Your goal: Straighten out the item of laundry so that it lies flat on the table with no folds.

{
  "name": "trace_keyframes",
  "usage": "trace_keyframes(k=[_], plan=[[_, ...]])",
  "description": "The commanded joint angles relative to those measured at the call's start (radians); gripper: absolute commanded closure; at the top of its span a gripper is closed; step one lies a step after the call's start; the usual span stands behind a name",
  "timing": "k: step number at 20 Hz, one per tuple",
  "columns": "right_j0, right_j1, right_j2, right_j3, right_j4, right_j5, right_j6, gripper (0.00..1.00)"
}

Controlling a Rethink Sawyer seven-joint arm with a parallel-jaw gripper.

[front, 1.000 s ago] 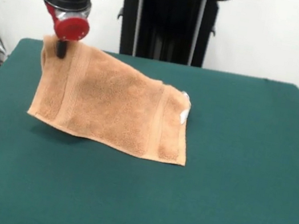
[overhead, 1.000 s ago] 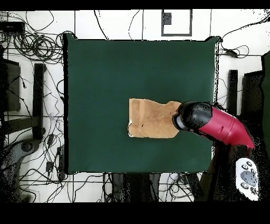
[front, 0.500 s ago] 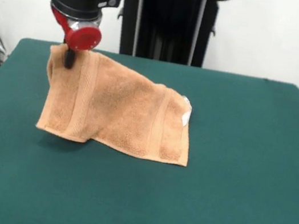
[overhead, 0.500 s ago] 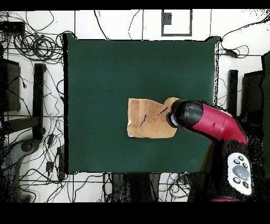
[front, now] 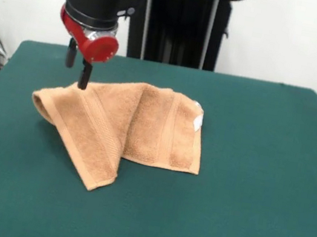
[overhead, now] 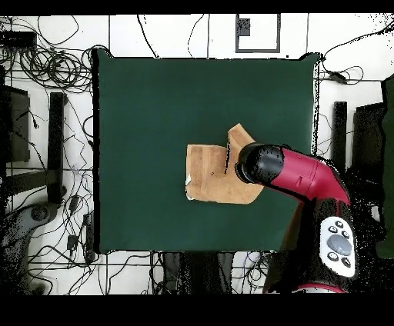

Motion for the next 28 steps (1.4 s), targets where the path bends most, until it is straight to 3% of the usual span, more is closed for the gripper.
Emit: trace_keyframes(k=[1, 3, 8, 14, 21, 24, 28], plan=[[0.052, 0.065, 0.101, 0.054, -0.036, -0.063, 0.033, 0.00], [0.083, 0.073, 0.062, 0.025, -0.055, -0.043, 0.049, 0.00], [0.035, 0.064, 0.124, 0.071, -0.019, -0.088, 0.021, 0.00], [0.039, 0.075, 0.163, 0.099, 0.009, -0.110, 0.042, 0.00], [-0.010, 0.161, 0.255, 0.095, 0.037, -0.124, 0.002, 0.00], [-0.054, 0.205, 0.326, 0.114, 0.033, -0.194, -0.018, 0.00], [-0.019, 0.224, 0.316, 0.116, 0.004, -0.226, 0.027, 0.00]])
